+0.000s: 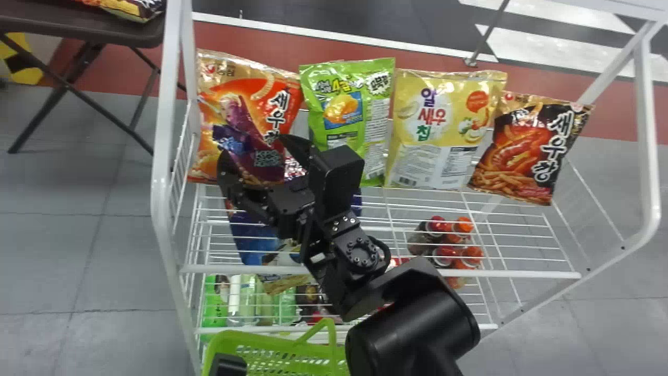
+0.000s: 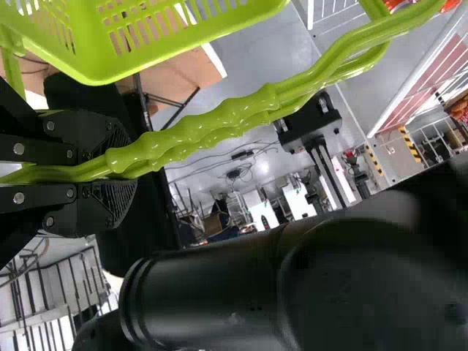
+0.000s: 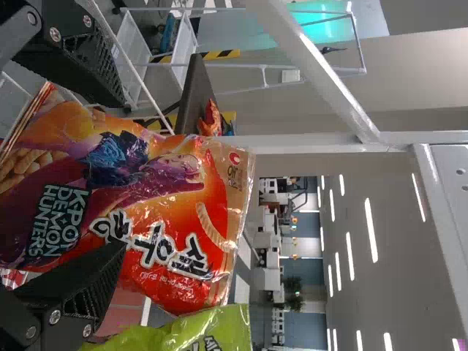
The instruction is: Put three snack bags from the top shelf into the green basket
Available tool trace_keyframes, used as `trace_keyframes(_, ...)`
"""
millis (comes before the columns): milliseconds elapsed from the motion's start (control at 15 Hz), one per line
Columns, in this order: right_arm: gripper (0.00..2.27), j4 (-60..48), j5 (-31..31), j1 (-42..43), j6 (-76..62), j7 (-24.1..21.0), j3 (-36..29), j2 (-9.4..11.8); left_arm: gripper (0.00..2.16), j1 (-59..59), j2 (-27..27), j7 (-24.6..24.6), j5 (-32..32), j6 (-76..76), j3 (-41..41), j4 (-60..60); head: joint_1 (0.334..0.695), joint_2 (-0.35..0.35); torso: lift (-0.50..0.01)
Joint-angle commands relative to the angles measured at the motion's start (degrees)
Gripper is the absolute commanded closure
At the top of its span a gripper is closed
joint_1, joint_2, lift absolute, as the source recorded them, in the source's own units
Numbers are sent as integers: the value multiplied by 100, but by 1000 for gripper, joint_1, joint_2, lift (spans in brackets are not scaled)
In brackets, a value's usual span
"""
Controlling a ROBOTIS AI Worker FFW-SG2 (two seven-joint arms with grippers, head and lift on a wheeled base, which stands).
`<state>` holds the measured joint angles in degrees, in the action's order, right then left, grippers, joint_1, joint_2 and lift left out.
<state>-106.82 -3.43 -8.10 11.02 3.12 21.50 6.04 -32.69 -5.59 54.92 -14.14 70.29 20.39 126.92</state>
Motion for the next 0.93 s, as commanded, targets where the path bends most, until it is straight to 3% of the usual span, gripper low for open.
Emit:
trace_keyframes(0,144,250,106,212,2,-93,3,-94,2142,0,5,1,-1,-1,0,-1,695,-224,-48)
trace_keyframes(133,232,346,97,397,55,-101,-14,-130,2142,0,5,1,-1,-1,0,-1,695,-221,-48)
trace_keyframes(200,417,373,44,467,231,-13,-67,-147,2142,0,-4,-8,-1,-1,0,-1,695,-220,-48)
trace_keyframes(267,856,408,-17,520,477,162,-102,-174,2142,0,5,-8,-1,-1,0,-1,695,-217,-48)
trace_keyframes(333,1683,364,-53,520,600,233,-85,-174,2142,0,5,-8,-1,-1,0,-1,695,-214,-48)
trace_keyframes(400,2037,311,-61,511,688,268,-67,-165,2142,0,5,-8,-1,-1,0,-1,695,-210,-48)
trace_keyframes(533,2192,144,-9,423,793,417,-23,-121,2142,0,-4,-17,-1,-1,0,-1,695,-202,-48)
trace_keyframes(867,2226,-664,62,115,1338,681,30,125,2142,0,-4,-8,-1,-1,9,-1,695,-181,-48)
